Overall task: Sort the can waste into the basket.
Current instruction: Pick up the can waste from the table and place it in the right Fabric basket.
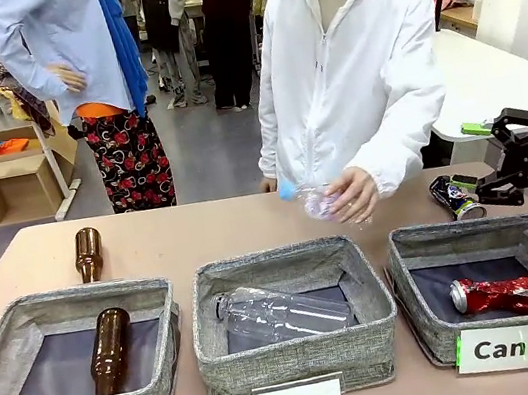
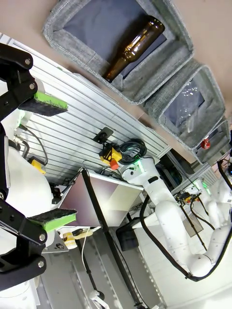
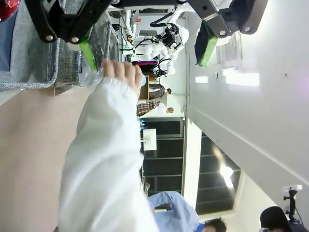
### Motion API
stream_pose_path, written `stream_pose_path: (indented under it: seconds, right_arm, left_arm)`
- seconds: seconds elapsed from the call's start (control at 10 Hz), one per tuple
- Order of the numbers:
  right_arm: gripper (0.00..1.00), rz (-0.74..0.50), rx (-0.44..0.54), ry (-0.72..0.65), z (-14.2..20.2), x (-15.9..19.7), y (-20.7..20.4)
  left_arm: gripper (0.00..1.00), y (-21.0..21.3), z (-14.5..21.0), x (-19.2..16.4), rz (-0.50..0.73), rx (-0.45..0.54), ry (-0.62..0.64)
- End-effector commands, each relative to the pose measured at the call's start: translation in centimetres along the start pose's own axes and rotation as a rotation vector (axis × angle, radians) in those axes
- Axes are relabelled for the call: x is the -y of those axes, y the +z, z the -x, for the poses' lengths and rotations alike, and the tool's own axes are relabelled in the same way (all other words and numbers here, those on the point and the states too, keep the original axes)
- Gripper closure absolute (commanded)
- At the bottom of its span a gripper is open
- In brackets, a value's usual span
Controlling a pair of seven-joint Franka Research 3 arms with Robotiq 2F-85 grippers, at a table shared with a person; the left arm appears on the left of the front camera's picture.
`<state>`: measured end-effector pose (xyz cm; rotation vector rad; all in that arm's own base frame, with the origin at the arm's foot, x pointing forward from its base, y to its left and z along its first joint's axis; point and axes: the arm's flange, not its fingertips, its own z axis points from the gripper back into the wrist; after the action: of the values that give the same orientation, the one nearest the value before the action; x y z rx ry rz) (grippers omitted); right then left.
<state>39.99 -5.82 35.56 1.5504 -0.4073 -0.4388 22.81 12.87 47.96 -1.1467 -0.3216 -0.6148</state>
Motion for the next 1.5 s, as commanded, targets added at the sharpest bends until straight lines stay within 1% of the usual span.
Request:
stream_pose_path:
  seconds: [0.0,1.4]
  right_arm:
    - [0.0,-0.001,-0.016,-0.011,0.08,-0.11,0.3]
    - [0.0,-0.001,-0.016,-0.011,0.08,-0.11,0.3]
  left_arm:
    - [0.0,0.23,-0.01,0.15,0.007,0.004,0.006]
    - [0.0,0.23,-0.01,0.15,0.007,0.004,0.006]
